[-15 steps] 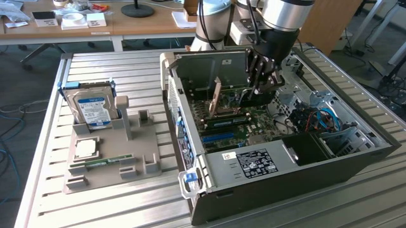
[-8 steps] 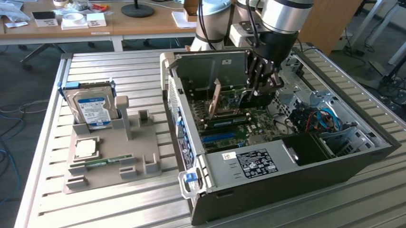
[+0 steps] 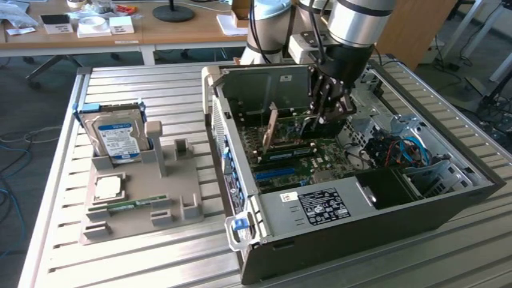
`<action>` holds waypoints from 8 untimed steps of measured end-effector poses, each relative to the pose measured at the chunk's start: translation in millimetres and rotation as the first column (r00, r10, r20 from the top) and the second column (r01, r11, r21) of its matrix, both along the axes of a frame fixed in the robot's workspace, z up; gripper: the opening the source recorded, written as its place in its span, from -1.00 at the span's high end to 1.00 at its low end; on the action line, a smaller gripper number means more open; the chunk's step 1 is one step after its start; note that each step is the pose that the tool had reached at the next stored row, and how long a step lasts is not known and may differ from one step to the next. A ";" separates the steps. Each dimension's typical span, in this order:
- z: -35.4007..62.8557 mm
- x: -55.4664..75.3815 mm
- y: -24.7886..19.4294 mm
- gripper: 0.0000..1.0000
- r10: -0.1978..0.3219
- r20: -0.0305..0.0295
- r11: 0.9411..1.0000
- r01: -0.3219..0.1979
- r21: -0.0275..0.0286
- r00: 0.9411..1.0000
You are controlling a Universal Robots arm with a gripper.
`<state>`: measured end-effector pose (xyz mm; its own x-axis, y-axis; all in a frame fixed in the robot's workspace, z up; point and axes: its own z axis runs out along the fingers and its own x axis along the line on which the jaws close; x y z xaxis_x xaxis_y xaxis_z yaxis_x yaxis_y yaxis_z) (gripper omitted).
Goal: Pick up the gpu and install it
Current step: 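Insert the gpu into the slot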
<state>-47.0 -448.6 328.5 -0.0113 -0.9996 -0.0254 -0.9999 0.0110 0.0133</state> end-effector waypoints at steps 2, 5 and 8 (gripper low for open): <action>0.0 0.0 0.0 0.47 0.000 0.000 1.000 0.000 0.000 1.000; 0.0 0.0 0.0 0.47 0.000 0.000 1.000 0.000 0.000 1.000; -3.1 -0.2 0.0 0.47 0.000 0.000 1.000 0.000 0.000 1.000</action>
